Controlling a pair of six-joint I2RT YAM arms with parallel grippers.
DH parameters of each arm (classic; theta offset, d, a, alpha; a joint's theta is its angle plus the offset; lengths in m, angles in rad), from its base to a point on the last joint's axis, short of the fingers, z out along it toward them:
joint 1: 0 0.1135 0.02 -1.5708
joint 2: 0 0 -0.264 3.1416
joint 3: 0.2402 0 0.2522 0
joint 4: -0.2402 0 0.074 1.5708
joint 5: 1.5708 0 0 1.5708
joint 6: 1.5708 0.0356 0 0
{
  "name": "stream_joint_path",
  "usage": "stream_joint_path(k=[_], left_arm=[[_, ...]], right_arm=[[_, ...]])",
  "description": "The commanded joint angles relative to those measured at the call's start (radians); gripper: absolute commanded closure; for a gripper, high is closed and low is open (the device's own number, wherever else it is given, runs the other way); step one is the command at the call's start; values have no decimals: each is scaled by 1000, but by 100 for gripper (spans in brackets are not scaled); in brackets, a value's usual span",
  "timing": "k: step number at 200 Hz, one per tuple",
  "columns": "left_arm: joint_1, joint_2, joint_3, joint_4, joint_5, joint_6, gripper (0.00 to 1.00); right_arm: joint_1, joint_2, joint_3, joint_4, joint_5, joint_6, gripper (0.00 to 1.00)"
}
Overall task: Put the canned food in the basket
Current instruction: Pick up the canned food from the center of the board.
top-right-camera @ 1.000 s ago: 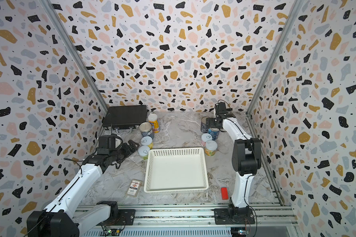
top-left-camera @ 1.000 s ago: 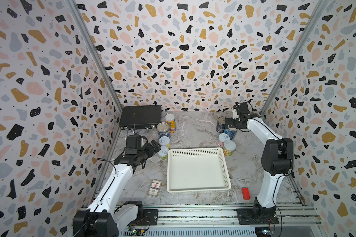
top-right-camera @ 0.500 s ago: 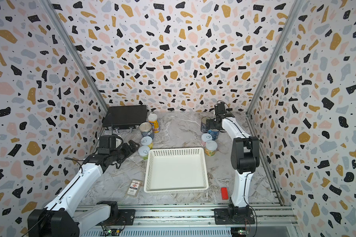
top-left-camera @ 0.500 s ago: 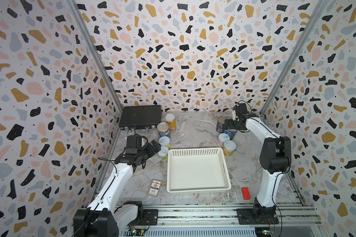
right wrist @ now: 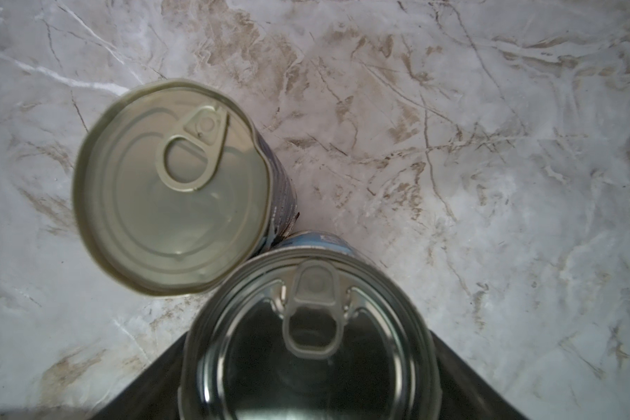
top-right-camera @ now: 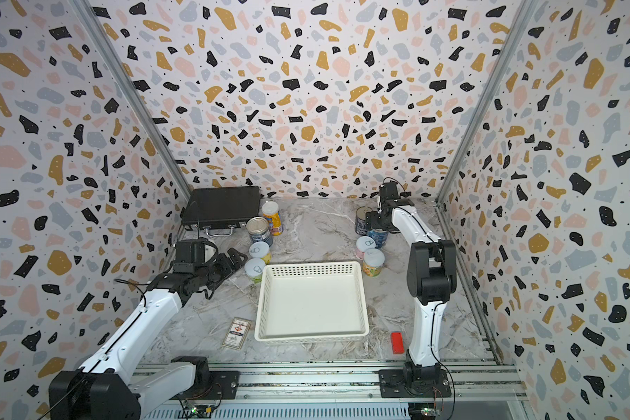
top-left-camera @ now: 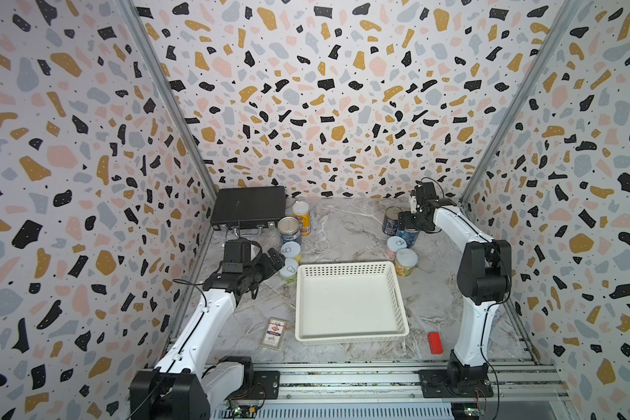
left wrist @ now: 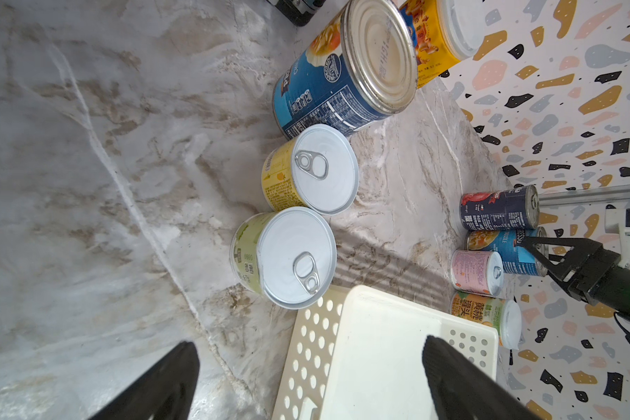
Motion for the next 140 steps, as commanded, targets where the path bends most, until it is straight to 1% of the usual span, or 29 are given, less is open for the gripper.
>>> stream_joint_path(k=[1, 7, 12, 16, 23, 54, 91, 140], left_arm=[[5, 6, 25, 28, 9, -2, 0], [6, 7, 26, 28, 10, -2, 0], [5, 6, 24, 28, 10, -2, 0], [5, 7, 25, 29, 10, -2, 0], [5, 8, 25, 30, 10, -2, 0], [6, 8, 26, 30, 10, -2, 0], [6, 7, 26, 29, 9, -2, 0], [6, 3, 25, 30, 8, 2, 1]], right_arm=[[2, -35, 48, -20, -2, 19, 46], [2, -44, 48, -21, -5, 27, 53], [2, -53, 48, -22, -6, 35, 63], [2, -61, 48, -22, -7, 41, 68], [2, -74, 48, -23, -8, 51, 72], [2, -140, 32, -18, 0, 82, 74], [3, -204, 23, -28, 51, 110, 78], [4, -277, 39, -82, 68, 154, 83]])
